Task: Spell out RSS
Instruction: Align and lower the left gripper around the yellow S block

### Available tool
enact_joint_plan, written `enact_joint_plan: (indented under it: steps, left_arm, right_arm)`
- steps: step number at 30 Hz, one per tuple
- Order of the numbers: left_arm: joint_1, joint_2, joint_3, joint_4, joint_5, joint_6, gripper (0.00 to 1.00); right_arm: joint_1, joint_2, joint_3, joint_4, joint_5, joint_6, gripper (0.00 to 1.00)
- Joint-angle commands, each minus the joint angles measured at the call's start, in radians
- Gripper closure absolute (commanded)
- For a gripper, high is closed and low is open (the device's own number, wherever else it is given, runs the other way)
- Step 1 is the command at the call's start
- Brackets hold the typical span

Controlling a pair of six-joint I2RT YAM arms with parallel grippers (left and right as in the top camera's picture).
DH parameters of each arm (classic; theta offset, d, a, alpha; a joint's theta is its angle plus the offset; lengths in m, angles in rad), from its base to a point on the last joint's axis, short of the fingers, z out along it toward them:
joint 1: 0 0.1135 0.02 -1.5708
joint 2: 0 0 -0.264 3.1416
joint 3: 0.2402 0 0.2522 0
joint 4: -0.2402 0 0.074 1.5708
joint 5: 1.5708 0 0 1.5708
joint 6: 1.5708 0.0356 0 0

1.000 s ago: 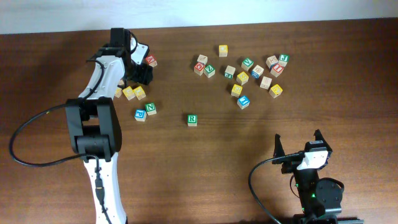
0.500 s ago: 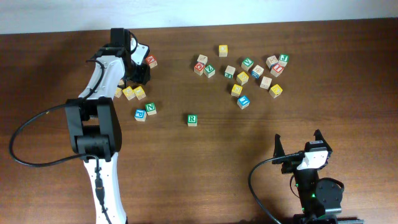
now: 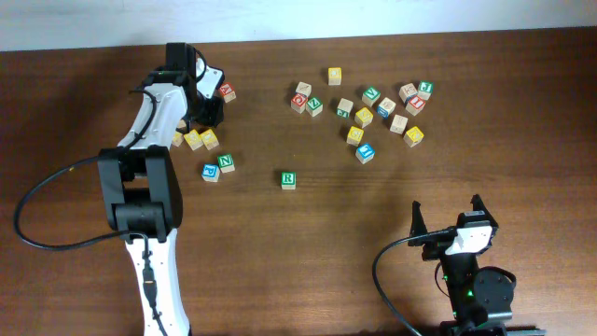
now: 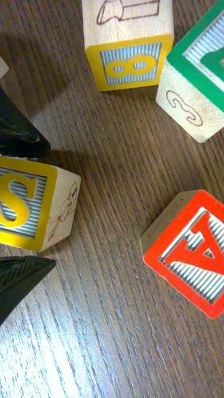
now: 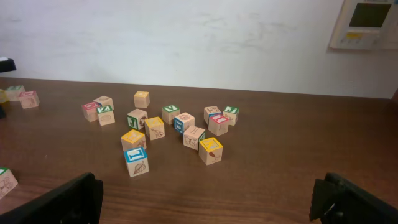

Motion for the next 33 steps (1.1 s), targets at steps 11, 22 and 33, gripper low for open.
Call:
enact_joint_plan:
  steps: [11,22,33]
  left_arm:
    - [-0.002,0.003,0.007,-0.017,0.011,-0.031,0.66]
    - [-0.002,-0.006,0.011,-0.041,0.012,-0.082,0.68]
    - [-0.002,-0.006,0.012,0.019,0.011,-0.082,0.32]
  right_arm:
    - [0.006,0.001,-0.005,-0.005,0.002,0.001,0.02]
    - [0.006,0.001,-0.005,-0.005,0.002,0.001,0.02]
    - [0.006,0.001,-0.005,-0.005,0.002,0.001,0.02]
